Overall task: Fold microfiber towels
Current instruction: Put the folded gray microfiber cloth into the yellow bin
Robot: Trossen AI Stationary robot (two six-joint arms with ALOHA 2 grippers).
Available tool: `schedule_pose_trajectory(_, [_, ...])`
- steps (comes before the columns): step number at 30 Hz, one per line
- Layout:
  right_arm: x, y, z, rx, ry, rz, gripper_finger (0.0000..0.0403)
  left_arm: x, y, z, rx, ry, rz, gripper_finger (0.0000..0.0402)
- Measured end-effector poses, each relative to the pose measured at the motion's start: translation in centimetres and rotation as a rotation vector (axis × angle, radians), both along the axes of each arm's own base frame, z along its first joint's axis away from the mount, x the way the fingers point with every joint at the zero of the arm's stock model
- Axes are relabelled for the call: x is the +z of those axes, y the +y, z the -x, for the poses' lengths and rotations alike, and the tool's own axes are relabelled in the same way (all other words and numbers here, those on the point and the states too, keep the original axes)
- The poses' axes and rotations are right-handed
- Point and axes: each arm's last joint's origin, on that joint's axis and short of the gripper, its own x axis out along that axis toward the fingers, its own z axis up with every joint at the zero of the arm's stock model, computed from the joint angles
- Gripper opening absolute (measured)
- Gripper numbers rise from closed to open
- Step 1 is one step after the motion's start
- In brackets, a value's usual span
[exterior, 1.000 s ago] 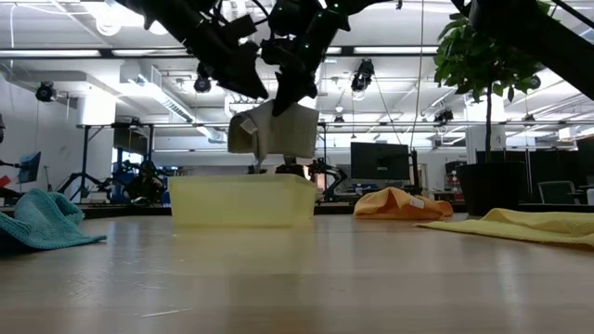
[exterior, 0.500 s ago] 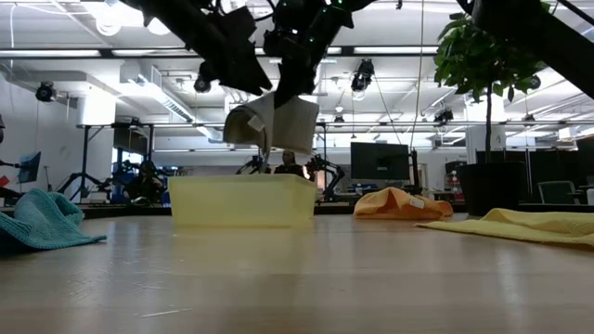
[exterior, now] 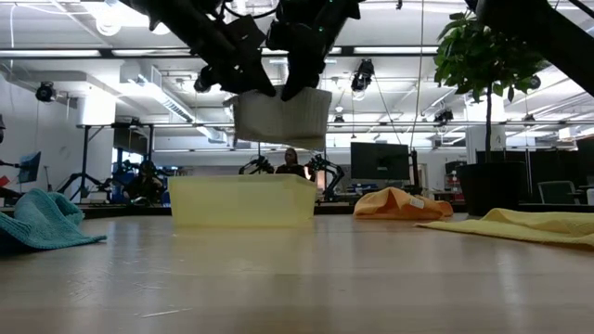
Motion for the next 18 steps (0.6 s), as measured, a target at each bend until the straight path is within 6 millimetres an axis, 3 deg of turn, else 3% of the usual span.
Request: schedule_pose_trajectory(18, [0.5, 1.9, 0.2, 0.179, 0.004, -0.002, 0.0015, -1.4, -0.5, 0.7, -0.145, 0.192, -0.014, 0.0211])
